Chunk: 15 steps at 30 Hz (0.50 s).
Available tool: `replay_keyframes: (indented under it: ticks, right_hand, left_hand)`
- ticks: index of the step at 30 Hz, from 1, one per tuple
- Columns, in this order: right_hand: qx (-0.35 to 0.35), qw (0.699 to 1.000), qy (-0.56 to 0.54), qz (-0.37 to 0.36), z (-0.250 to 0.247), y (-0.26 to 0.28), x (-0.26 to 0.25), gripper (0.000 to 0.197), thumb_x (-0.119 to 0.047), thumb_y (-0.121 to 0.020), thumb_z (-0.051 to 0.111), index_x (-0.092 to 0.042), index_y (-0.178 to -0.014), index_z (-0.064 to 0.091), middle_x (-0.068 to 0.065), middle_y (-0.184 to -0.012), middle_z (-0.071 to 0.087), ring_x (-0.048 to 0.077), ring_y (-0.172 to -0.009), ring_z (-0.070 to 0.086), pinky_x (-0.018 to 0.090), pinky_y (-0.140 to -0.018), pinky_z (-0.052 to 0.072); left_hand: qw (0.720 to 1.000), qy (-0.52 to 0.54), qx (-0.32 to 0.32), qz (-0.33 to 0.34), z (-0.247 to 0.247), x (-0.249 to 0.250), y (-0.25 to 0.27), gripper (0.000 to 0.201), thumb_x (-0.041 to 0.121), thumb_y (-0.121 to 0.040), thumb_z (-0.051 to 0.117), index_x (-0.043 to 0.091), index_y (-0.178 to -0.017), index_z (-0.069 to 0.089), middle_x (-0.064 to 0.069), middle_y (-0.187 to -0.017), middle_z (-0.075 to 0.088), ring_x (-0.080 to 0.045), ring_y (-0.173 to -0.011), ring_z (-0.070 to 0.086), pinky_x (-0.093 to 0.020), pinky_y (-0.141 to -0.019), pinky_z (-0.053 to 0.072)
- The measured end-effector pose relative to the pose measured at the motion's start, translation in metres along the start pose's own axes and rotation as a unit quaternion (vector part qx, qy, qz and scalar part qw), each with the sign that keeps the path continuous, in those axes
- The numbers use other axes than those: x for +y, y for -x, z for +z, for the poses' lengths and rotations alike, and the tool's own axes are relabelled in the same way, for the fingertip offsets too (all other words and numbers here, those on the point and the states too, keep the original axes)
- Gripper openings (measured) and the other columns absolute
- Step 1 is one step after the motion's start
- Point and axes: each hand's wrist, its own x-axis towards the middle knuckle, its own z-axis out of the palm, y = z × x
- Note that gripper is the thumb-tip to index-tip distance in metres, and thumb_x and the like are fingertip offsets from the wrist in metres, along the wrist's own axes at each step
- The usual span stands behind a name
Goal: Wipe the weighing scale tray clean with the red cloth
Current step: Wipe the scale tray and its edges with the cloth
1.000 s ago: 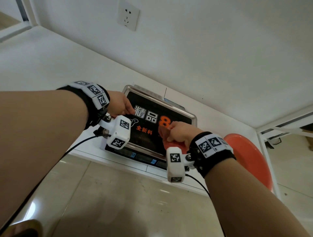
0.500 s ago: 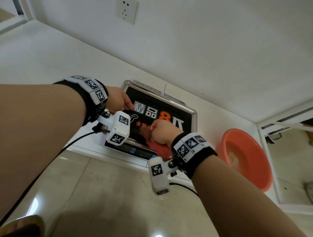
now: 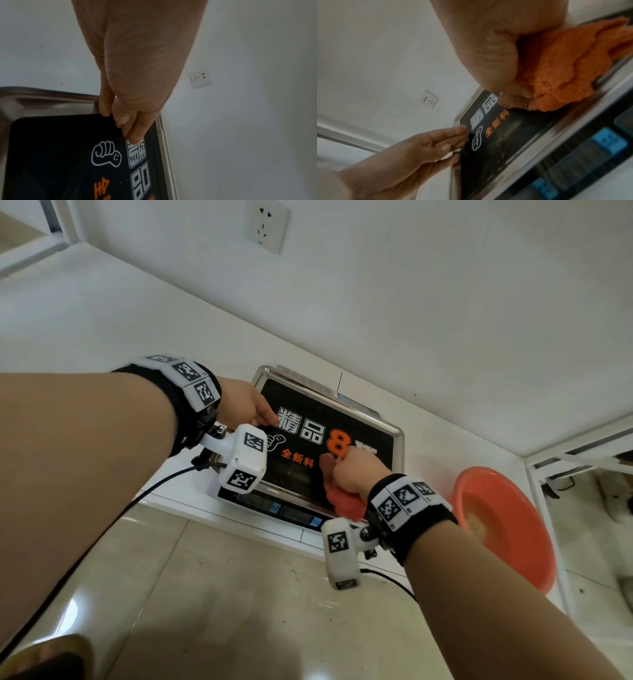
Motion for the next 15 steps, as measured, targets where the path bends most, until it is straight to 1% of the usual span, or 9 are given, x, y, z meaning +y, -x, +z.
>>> replay_keyframes:
  ticks: [2, 5, 8, 9, 11, 12, 13, 14, 15]
  right_hand:
    - [-0.02, 0.999, -0.019, -0.029, 0.006, 0.001, -0.01, 0.016, -0.02, -0.097, 0.054, -0.011, -0.108, 0.062, 0.008, -0.1, 0.067, 0.022, -0.086, 0.065, 0.036, -0.079, 0.056]
    - [-0.05, 0.994, -0.087, -0.036, 0.005, -0.004, -0.017, 0.019, -0.007, -0.087, 0.069, -0.015, -0.103, 0.064, 0.006, -0.099, 0.067, 0.025, -0.096, 0.064, 0.04, -0.091, 0.055]
    - [0.009, 0.995, -0.088, -0.043, -0.007, -0.016, -0.013, 0.016, -0.005, -0.081, 0.071, -0.019, -0.084, 0.063, 0.012, -0.107, 0.07, 0.03, -0.103, 0.066, 0.045, -0.095, 0.055]
    - [0.033, 0.996, -0.078, -0.041, -0.009, -0.019, -0.011, 0.014, -0.007, -0.082, 0.068, -0.02, -0.085, 0.062, 0.014, -0.109, 0.07, 0.032, -0.105, 0.066, 0.047, -0.096, 0.055]
    - [0.054, 0.996, -0.061, -0.039, -0.01, -0.022, -0.009, 0.018, -0.01, -0.086, 0.061, -0.015, -0.102, 0.066, 0.015, -0.105, 0.071, 0.034, -0.099, 0.068, 0.047, -0.09, 0.057]
    - [0.046, 0.997, -0.054, -0.04, -0.01, -0.023, -0.011, 0.025, -0.011, -0.086, 0.06, -0.015, -0.11, 0.066, 0.015, -0.101, 0.072, 0.036, -0.093, 0.07, 0.046, -0.081, 0.059]
    - [0.032, 0.998, -0.042, -0.043, -0.01, -0.023, -0.015, 0.031, -0.01, -0.084, 0.061, -0.016, -0.115, 0.065, 0.015, -0.095, 0.073, 0.036, -0.085, 0.07, 0.042, -0.066, 0.059]
    - [0.012, 0.998, -0.017, -0.052, -0.011, -0.021, -0.021, 0.037, -0.007, -0.083, 0.064, -0.017, -0.118, 0.065, 0.013, -0.092, 0.072, 0.035, -0.077, 0.068, 0.036, -0.054, 0.054]
    - [-0.008, 0.998, 0.017, -0.062, -0.01, -0.018, -0.026, 0.042, -0.003, -0.081, 0.066, -0.018, -0.12, 0.064, 0.01, -0.092, 0.072, 0.032, -0.073, 0.066, 0.033, -0.049, 0.052]
  left_hand:
    - [1.0, 0.009, 0.002, -0.002, 0.0, 0.0, -0.001, 0.045, -0.01, -0.092, 0.042, 0.009, -0.129, 0.059, -0.009, -0.132, 0.059, -0.019, -0.117, 0.056, -0.02, -0.087, 0.044]
    - [1.0, -0.011, 0.009, 0.001, 0.001, -0.002, -0.001, 0.049, -0.011, -0.091, 0.039, 0.012, -0.129, 0.059, -0.006, -0.133, 0.059, -0.021, -0.125, 0.054, -0.029, -0.104, 0.04]
    - [0.999, -0.032, 0.009, 0.004, 0.003, -0.004, 0.0, 0.053, -0.012, -0.091, 0.037, 0.015, -0.133, 0.057, -0.004, -0.136, 0.057, -0.019, -0.128, 0.051, -0.031, -0.111, 0.037]
    - [0.999, -0.037, 0.008, 0.007, 0.003, -0.004, 0.002, 0.054, -0.012, -0.091, 0.036, 0.014, -0.134, 0.055, -0.004, -0.137, 0.055, -0.018, -0.13, 0.05, -0.029, -0.111, 0.036]
    - [0.999, -0.042, 0.008, 0.012, 0.003, -0.004, 0.003, 0.054, -0.013, -0.091, 0.036, 0.013, -0.135, 0.054, -0.004, -0.138, 0.054, -0.018, -0.13, 0.049, -0.027, -0.109, 0.036]
    - [0.999, -0.044, 0.008, 0.014, 0.003, -0.004, 0.003, 0.054, -0.013, -0.091, 0.036, 0.013, -0.135, 0.054, -0.004, -0.138, 0.055, -0.018, -0.13, 0.049, -0.027, -0.108, 0.036]
    - [0.999, -0.048, 0.008, 0.016, 0.003, -0.004, 0.003, 0.054, -0.013, -0.091, 0.036, 0.013, -0.135, 0.054, -0.004, -0.138, 0.055, -0.017, -0.13, 0.05, -0.027, -0.109, 0.036]
    - [0.998, -0.051, 0.008, 0.018, 0.003, -0.004, 0.002, 0.054, -0.013, -0.091, 0.036, 0.014, -0.135, 0.055, -0.004, -0.138, 0.055, -0.017, -0.129, 0.05, -0.027, -0.11, 0.036]
    - [0.998, -0.053, 0.008, 0.019, 0.003, -0.005, 0.002, 0.054, -0.012, -0.091, 0.036, 0.014, -0.134, 0.055, -0.003, -0.137, 0.055, -0.016, -0.129, 0.05, -0.028, -0.111, 0.037]
